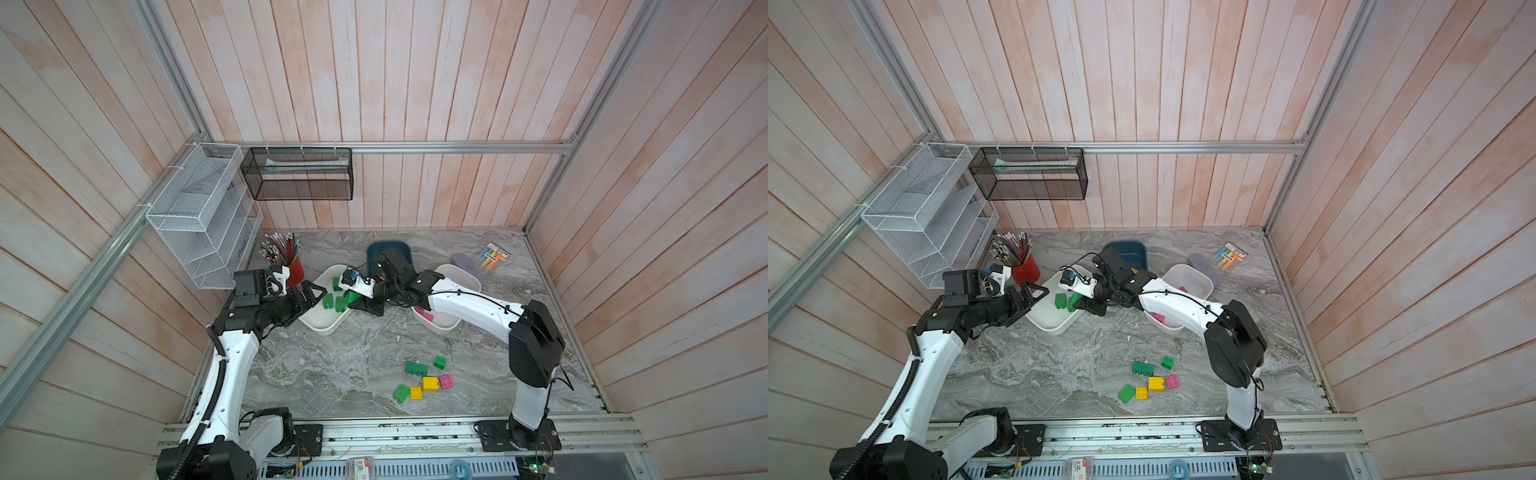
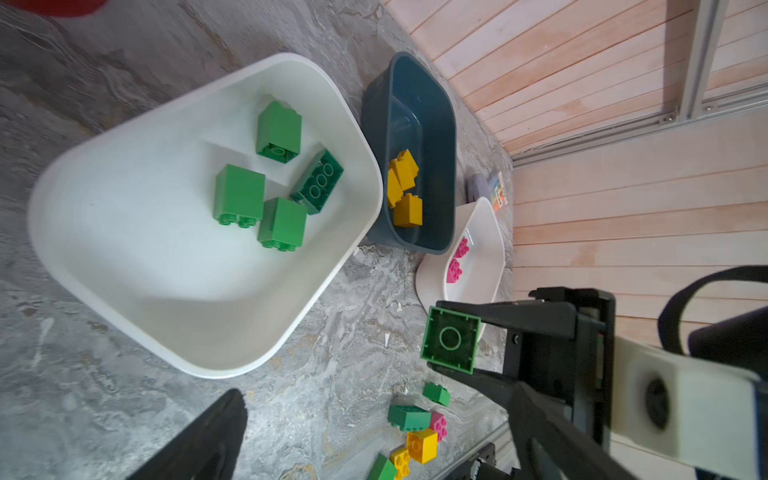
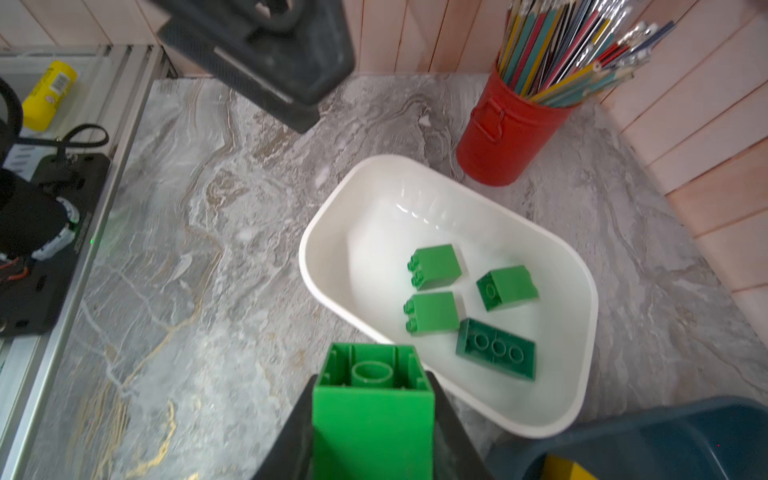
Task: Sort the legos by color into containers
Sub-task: 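Carry the green brick into the small white bin while left arm draws back, then return the right gripper to the pile and grasp a long green brick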
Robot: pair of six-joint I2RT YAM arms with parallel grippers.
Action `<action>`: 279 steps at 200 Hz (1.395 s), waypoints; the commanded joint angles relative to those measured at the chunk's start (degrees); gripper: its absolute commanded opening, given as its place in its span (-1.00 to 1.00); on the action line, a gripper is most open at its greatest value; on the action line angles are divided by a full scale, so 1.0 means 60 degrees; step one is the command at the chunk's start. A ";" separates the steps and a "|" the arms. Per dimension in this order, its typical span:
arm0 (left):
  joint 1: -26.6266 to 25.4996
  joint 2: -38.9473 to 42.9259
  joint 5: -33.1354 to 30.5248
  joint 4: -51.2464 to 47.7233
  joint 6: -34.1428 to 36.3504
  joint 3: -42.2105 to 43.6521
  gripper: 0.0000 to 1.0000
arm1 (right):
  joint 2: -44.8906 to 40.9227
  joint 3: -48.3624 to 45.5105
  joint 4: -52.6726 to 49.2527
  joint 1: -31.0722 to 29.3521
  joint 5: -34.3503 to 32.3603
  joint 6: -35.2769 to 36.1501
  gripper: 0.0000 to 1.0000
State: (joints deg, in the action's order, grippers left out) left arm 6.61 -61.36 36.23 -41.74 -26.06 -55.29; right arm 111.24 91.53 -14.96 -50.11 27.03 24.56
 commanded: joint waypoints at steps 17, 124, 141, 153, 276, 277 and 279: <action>0.0390 0.0307 -0.0926 -0.0675 0.0550 -0.0449 1.00 | 0.1608 0.1494 0.0335 -0.0127 0.0681 -0.0960 -0.47; 0.0674 0.0929 -0.1003 -0.0832 0.0219 0.0421 0.99 | 0.4224 0.3846 -0.0406 -0.0570 0.0450 -0.1318 -0.31; 0.0685 0.0907 -0.0901 -0.0750 0.0186 0.0495 0.99 | 0.4467 0.4300 -0.0848 -0.0562 0.0419 -0.1185 -0.08; 0.0684 0.0896 -0.0868 -0.0696 0.0154 0.0528 0.99 | 0.4408 0.4434 -0.1029 -0.0564 0.0465 -0.1073 0.08; 0.0685 0.0620 0.0222 -0.0061 -0.0051 0.0964 0.99 | -0.3675 -0.4145 -0.1904 0.0133 -0.0580 -0.1501 0.35; 0.0685 0.0619 0.0234 -0.0053 -0.0058 0.0973 0.99 | -0.3732 -0.4207 -0.1932 0.0133 -0.0616 -0.1515 0.35; 0.0685 0.0629 0.0243 -0.0044 -0.0056 0.0980 0.99 | -0.3870 -0.4333 -0.1993 0.0144 -0.0676 -0.1555 0.35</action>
State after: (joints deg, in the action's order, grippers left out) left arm 10.39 -57.34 35.18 -43.88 -26.22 -50.22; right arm 94.04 74.26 -20.43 -49.69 28.10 18.15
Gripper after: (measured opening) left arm 0.997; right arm 0.673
